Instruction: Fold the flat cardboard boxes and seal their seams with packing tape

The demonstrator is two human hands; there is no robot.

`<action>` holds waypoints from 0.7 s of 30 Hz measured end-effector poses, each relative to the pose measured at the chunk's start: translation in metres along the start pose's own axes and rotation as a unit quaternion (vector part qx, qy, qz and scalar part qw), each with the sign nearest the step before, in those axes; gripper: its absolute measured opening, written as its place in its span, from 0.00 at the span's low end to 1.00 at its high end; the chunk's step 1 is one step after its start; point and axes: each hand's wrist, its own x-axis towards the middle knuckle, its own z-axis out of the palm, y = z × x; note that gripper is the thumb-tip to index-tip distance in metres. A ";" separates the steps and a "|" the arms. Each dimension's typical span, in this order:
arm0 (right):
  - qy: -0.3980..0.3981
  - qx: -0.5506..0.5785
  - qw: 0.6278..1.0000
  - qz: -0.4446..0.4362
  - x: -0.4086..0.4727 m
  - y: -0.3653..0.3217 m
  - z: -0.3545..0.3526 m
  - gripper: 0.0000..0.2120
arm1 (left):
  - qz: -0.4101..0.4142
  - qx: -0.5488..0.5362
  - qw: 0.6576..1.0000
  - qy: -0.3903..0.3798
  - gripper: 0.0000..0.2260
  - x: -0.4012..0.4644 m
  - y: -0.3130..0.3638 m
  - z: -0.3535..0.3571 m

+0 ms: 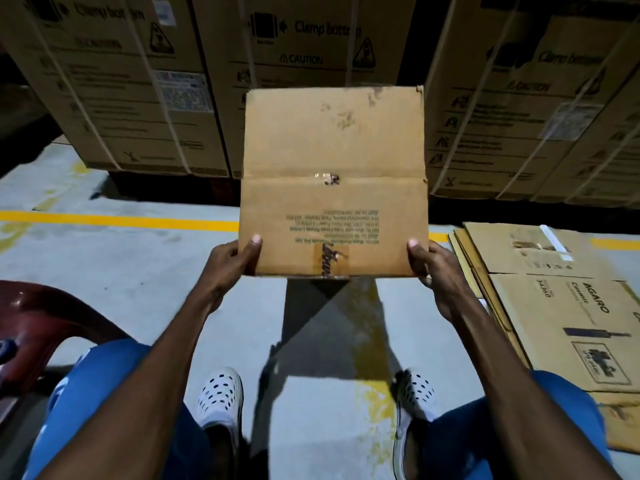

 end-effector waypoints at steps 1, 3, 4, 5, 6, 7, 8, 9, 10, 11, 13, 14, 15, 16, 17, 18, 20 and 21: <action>-0.002 -0.011 1.000 0.023 0.002 0.002 0.000 0.16 | -0.005 0.004 1.000 -0.002 0.19 -0.001 -0.005 0.000; -0.008 -0.035 0.997 0.068 0.003 0.009 0.005 0.28 | -0.036 -0.011 0.999 0.001 0.27 -0.003 -0.019 0.002; -0.002 -0.066 0.995 0.075 0.002 0.012 0.009 0.36 | -0.052 -0.002 0.999 0.009 0.34 -0.002 -0.029 0.003; 0.006 -0.116 0.991 0.072 -0.001 0.017 0.012 0.41 | -0.070 0.029 0.997 0.022 0.40 -0.001 -0.037 0.005; 0.010 -0.175 0.982 0.066 -0.002 0.024 0.014 0.42 | -0.082 0.063 0.994 0.022 0.43 0.001 -0.046 0.007; 0.014 -0.224 0.972 0.064 -0.001 0.031 0.013 0.43 | -0.091 0.095 0.991 0.017 0.43 0.002 -0.051 0.009; 0.016 -0.246 0.967 0.065 0.001 0.038 0.010 0.43 | -0.098 0.121 0.988 0.006 0.41 0.003 -0.054 0.011; 0.018 -0.244 0.967 0.075 0.004 0.045 0.004 0.43 | -0.108 0.136 0.985 -0.001 0.40 0.003 -0.052 0.012; 0.017 -0.234 0.968 0.092 0.004 0.047 0.000 0.42 | -0.120 0.144 0.982 -0.014 0.41 0.004 -0.051 0.014; 0.007 -0.225 0.968 0.111 0.004 0.048 -0.005 0.39 | -0.136 0.152 0.978 -0.037 0.41 0.002 -0.049 0.014; -0.033 -0.221 0.965 0.135 -0.003 0.045 -0.011 0.26 | -0.169 0.170 0.965 -0.104 0.33 -0.004 -0.047 0.015; -0.051 -0.209 0.966 0.141 -0.008 0.044 -0.012 0.22 | -0.184 0.166 0.960 -0.134 0.26 -0.008 -0.047 0.014; -0.063 -0.181 0.972 0.137 -0.012 0.044 -0.014 0.19 | -0.199 0.148 0.958 -0.148 0.18 -0.011 -0.048 0.012; -0.066 -0.139 0.980 0.128 -0.018 0.045 -0.015 0.17 | -0.211 0.110 0.959 -0.151 0.12 -0.014 -0.051 0.011; -0.067 -0.098 0.986 0.119 -0.025 0.045 -0.016 0.17 | -0.224 0.062 0.962 -0.143 0.10 -0.017 -0.056 0.010; -0.059 -0.063 0.989 0.119 -0.028 0.052 -0.016 0.19 | -0.232 0.012 0.964 -0.126 0.13 -0.019 -0.063 0.010; -0.028 -0.033 0.989 0.141 -0.040 0.067 -0.013 0.23 | -0.247 -0.063 0.963 -0.083 0.17 -0.028 -0.077 0.014; -0.017 -0.034 0.988 0.150 -0.047 0.079 -0.010 0.26 | -0.252 -0.078 0.962 -0.065 0.17 -0.035 -0.086 0.017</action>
